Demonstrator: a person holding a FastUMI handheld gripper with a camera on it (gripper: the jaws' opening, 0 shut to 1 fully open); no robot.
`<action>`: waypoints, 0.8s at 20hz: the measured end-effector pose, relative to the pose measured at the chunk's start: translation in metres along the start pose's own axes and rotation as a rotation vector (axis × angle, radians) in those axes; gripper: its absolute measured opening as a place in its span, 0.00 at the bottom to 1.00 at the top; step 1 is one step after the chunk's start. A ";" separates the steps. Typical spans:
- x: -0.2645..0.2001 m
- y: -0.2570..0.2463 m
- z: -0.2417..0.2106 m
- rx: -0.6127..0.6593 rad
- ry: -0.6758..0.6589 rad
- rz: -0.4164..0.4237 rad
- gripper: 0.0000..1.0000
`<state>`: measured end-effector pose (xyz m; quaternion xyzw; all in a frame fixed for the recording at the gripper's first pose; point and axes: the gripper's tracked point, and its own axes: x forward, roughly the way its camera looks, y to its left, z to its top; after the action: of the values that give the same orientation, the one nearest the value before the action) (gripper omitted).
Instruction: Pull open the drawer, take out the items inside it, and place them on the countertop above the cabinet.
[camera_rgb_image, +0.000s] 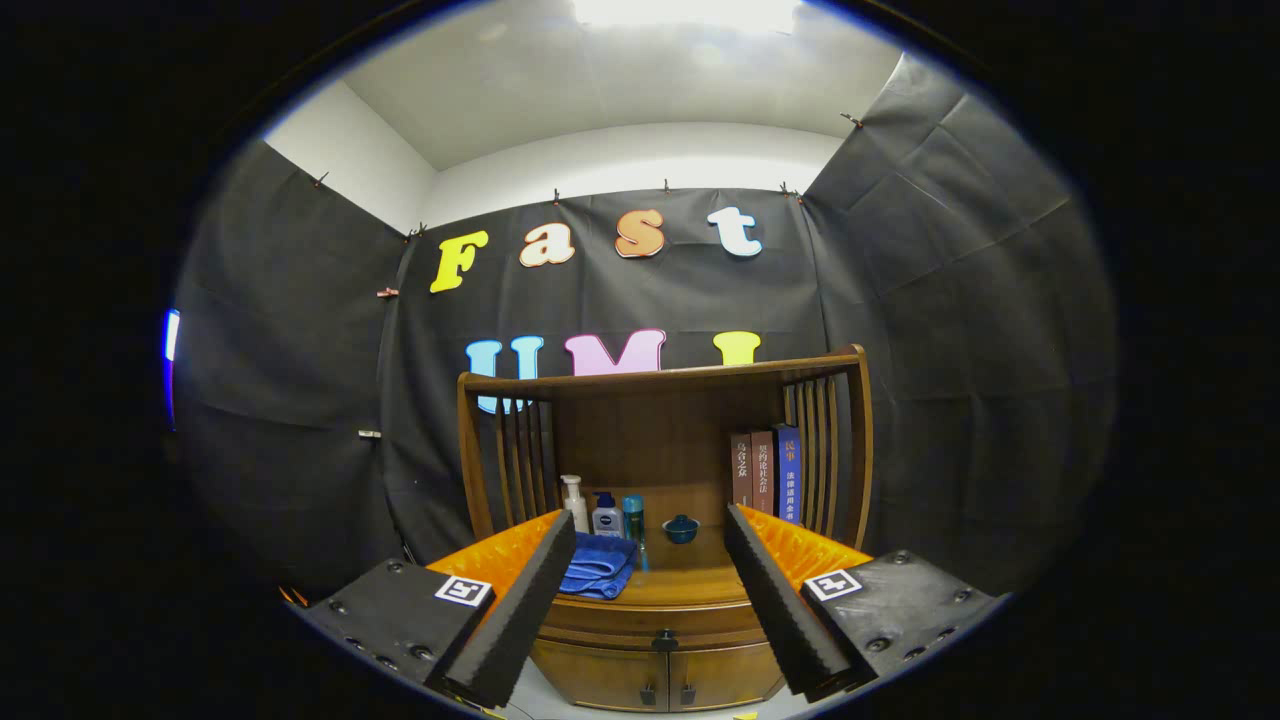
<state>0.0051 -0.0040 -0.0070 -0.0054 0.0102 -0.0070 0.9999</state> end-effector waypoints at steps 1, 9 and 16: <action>0.001 -0.001 -0.001 -0.001 0.003 -0.002 0.98; 0.006 -0.001 -0.002 -0.017 0.003 -0.003 0.98; 0.015 0.003 -0.014 -0.025 0.016 -0.004 0.98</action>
<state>0.0198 -0.0018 -0.0213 -0.0179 0.0184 -0.0091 0.9996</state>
